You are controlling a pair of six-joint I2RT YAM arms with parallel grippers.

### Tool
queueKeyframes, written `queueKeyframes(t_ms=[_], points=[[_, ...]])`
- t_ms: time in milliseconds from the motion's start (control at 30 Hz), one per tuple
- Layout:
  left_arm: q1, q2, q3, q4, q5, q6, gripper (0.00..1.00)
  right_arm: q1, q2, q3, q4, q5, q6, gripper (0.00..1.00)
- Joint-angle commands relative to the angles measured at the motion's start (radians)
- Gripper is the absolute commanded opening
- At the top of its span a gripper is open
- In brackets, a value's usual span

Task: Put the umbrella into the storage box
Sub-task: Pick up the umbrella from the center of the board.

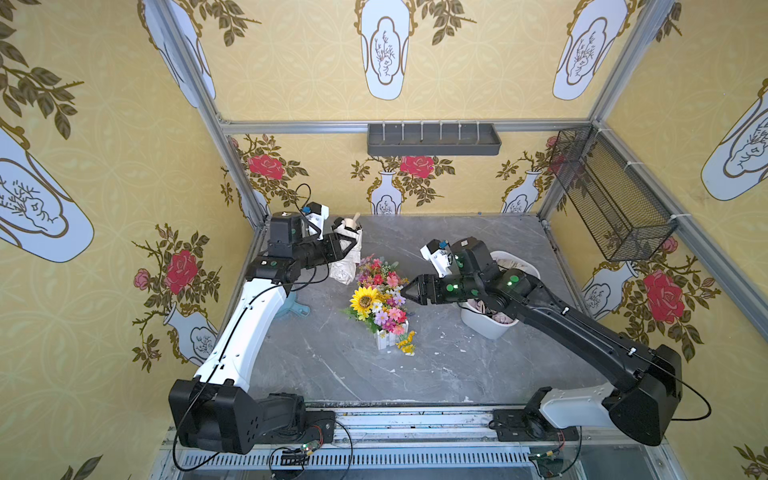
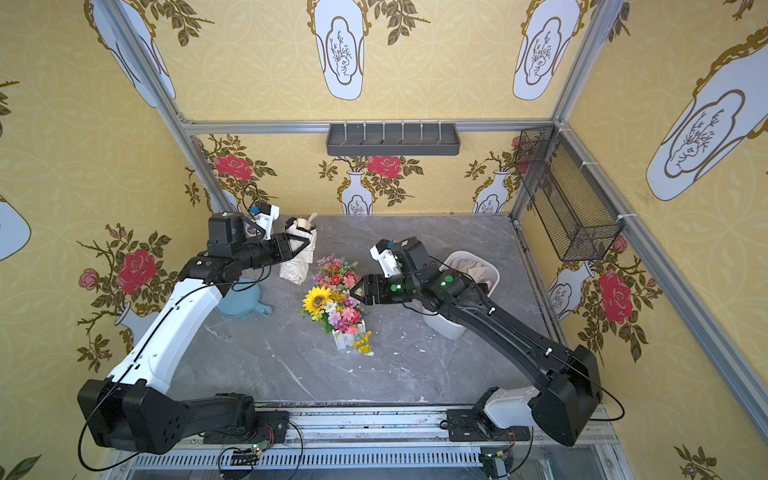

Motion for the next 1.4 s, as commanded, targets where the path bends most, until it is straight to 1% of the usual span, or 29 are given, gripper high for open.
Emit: queueKeyframes(t_ms=[0,100,233,367,533,767,1033,1167,1267,1367], points=[[0.001,-0.032,-0.052,0.235,0.158,-0.143,0.17,0.003,-0.005,0.013,0.123,-0.024,0.065,0.81],[0.001,-0.05,-0.107,0.361,0.223,-0.224,0.16,0.005,0.001,0.017,0.173,-0.046,0.098,0.82],[-0.003,-0.046,-0.136,0.435,0.285,-0.277,0.16,0.005,0.006,0.023,0.229,-0.076,0.121,0.83],[-0.022,-0.044,-0.162,0.525,0.31,-0.337,0.15,0.005,0.021,0.036,0.263,-0.103,0.136,0.83],[-0.055,-0.027,-0.151,0.56,0.311,-0.355,0.15,0.01,0.04,0.058,0.304,-0.137,0.15,0.83],[-0.098,0.003,-0.145,0.625,0.308,-0.403,0.14,0.026,0.062,0.094,0.298,-0.16,0.148,0.81],[-0.144,0.019,-0.133,0.651,0.296,-0.429,0.14,0.036,0.069,0.099,0.283,-0.157,0.148,0.81],[-0.159,0.015,-0.142,0.685,0.296,-0.462,0.14,0.039,0.074,0.103,0.29,-0.16,0.15,0.8],[-0.179,0.02,-0.142,0.69,0.289,-0.464,0.14,0.039,0.079,0.104,0.304,-0.171,0.156,0.78],[-0.194,0.028,-0.141,0.705,0.287,-0.475,0.14,0.039,0.083,0.099,0.323,-0.182,0.162,0.72]])
